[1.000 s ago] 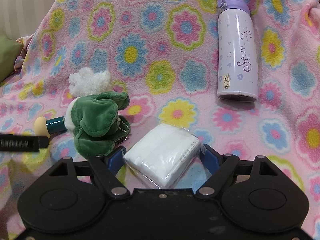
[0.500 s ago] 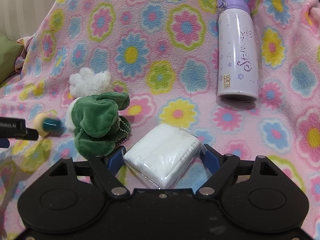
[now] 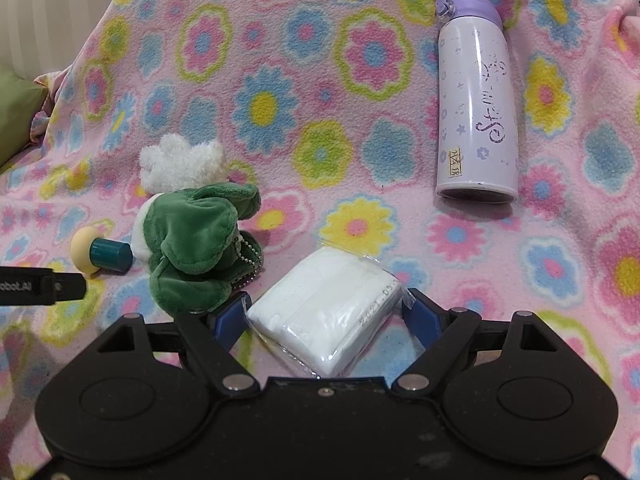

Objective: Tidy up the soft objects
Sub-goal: 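Grasp the cream ball-head stick with the left gripper while the right holds the pad pack, then carry the ball stick with the left gripper while the right carries the pad pack over the basket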

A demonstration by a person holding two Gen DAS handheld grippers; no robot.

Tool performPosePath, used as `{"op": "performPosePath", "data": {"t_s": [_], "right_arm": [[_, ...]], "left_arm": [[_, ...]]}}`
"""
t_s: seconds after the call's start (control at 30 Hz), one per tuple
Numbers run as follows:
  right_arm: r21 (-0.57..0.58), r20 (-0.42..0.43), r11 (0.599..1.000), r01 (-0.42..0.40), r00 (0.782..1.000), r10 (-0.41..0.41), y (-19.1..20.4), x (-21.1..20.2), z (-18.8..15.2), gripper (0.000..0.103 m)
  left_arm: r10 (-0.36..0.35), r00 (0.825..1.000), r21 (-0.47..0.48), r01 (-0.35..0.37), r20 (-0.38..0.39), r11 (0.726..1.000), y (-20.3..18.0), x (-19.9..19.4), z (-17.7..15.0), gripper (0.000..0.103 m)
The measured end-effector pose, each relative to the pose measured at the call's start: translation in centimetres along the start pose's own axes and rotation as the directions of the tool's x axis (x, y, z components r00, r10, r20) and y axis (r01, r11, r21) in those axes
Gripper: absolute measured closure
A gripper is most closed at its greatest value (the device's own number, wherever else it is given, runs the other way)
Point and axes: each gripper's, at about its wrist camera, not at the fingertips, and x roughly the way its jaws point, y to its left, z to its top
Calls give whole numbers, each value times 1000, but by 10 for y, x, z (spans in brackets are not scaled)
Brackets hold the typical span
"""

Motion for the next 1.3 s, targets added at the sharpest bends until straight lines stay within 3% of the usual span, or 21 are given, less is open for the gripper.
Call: {"op": "performPosePath", "data": {"t_s": [0.33, 0.67, 0.77, 0.83, 0.87, 1.3], "right_arm": [[-1, 0, 1000, -2, 1000, 2, 0, 0, 0, 19], [-2, 0, 1000, -3, 1000, 3, 0, 0, 0, 19], [2, 1, 1000, -6, 1000, 6, 0, 0, 0, 19], [5, 2, 1000, -9, 1000, 9, -1, 0, 0, 19], [6, 3, 1000, -10, 1000, 10, -1, 0, 0, 19], [27, 11, 1000, -13, 1000, 12, -4, -2, -1, 21]], "left_arm": [[-30, 999, 65, 29, 18, 997, -27, 13, 12, 11], [-8, 1000, 28, 9, -18, 1000, -30, 39, 19, 12], [-30, 1000, 28, 30, 2, 999, -29, 39, 17, 23], [-44, 999, 50, 43, 14, 998, -30, 37, 16, 43], [-56, 998, 61, 55, 14, 997, -31, 36, 18, 46], [-144, 990, 57, 144, -16, 988, -15, -16, 13, 47]]}}
